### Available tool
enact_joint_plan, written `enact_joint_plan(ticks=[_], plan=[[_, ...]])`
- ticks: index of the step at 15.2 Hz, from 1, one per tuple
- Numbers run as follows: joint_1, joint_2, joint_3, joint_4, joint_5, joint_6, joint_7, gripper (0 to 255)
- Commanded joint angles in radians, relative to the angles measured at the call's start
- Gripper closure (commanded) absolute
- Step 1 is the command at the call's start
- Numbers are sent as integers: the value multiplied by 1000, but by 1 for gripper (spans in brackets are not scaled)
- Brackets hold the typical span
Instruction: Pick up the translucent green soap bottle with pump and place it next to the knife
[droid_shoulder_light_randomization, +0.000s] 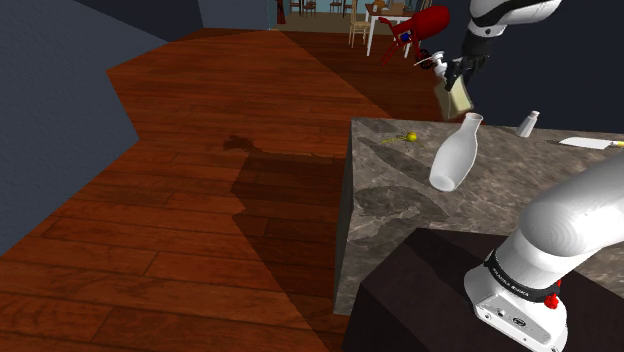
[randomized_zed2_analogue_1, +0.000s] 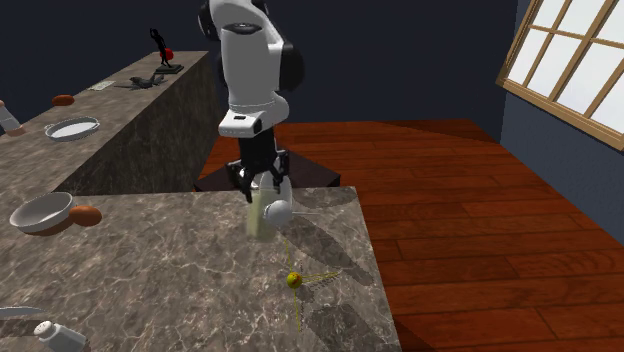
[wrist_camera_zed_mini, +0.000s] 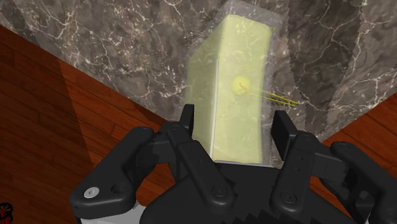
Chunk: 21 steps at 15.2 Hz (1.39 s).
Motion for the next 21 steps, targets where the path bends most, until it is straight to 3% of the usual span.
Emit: enact_joint_plan(ticks=[1,21], plan=[[0,-7,3,21,0,-28,0,255],[12,5,20,301,19,-296,-17,255]])
